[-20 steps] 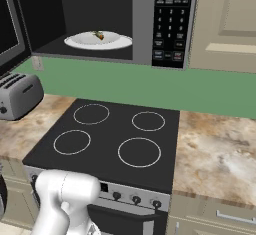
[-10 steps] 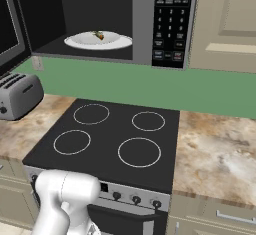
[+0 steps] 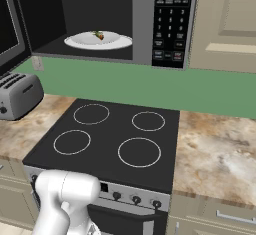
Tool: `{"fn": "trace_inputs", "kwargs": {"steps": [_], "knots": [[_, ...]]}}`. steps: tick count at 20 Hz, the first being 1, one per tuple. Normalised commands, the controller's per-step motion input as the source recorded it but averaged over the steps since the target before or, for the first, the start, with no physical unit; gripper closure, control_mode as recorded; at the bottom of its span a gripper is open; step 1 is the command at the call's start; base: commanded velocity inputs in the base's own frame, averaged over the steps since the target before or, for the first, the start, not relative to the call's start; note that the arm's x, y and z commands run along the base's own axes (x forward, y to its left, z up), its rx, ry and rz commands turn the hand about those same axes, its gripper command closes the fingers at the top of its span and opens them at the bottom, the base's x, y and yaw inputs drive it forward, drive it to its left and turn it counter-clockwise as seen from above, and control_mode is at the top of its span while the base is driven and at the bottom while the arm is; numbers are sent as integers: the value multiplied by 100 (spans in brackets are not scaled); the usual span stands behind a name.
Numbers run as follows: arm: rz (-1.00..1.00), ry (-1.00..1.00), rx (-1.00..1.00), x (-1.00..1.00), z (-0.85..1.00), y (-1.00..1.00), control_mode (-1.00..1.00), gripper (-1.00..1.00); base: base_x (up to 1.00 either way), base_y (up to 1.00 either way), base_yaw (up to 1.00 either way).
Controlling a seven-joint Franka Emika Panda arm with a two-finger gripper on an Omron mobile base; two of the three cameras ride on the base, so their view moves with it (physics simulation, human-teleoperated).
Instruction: Transport the fish from the fridge to the microwave and turn on the microwave.
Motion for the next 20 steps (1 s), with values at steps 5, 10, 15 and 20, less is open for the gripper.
{"fn": "trace_inputs", "kwargs": {"steps": [5,10,15,20], "knots": [[-22,15,5,26,-12,55,-100,-100,0,0,0],[-27,16,8,30,-11,44,-100,-100,0,0,0],[-24,16,10,37,-12,40,-100,-100,0,0,0],[-18,12,10,35,-7,35,-100,-100,0,0,0]]}}
